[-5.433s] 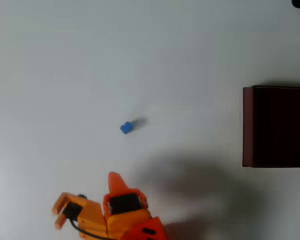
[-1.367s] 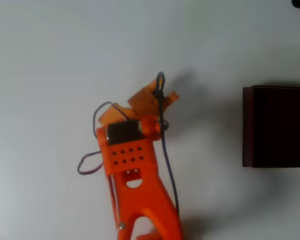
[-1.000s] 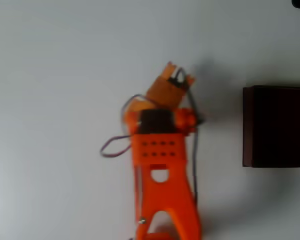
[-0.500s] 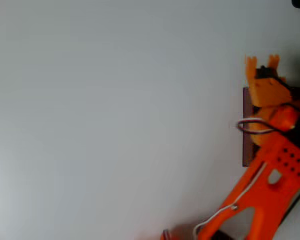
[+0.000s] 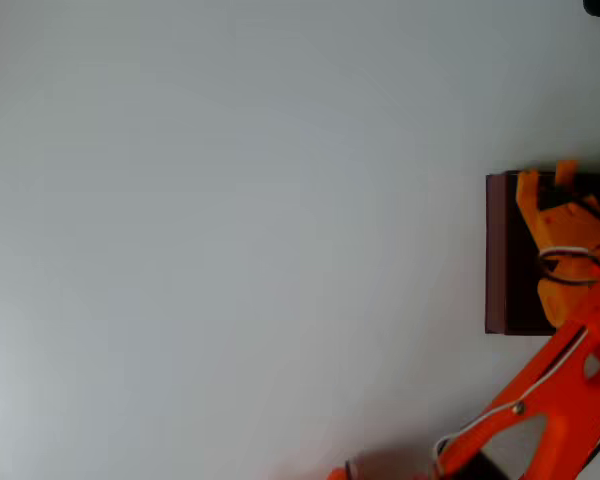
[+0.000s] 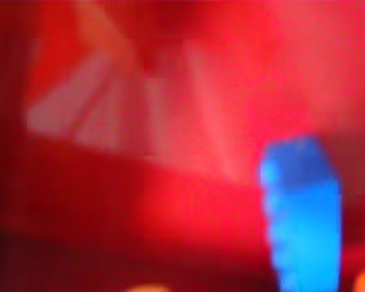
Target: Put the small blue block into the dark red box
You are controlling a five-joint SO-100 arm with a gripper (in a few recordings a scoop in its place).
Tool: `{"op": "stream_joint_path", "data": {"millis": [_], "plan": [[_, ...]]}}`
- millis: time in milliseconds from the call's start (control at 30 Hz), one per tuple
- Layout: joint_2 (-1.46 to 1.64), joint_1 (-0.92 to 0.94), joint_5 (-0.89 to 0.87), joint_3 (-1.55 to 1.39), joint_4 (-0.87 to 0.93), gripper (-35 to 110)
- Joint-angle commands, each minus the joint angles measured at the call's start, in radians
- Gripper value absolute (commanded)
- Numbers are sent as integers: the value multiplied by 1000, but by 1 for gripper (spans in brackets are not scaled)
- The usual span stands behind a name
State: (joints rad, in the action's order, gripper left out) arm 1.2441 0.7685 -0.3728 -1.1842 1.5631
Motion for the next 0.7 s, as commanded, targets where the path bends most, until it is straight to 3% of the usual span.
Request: {"op": "stream_joint_path", "data": {"millis": [0, 133, 233, 467, 667], "plan": [[308, -14, 37, -181, -26, 16], [661, -92, 80, -469, -78, 13], [919, -218, 193, -661, -104, 0], [1557, -611, 270, -1178, -282, 0], [1928, -873, 304, -1482, -284, 0]]}}
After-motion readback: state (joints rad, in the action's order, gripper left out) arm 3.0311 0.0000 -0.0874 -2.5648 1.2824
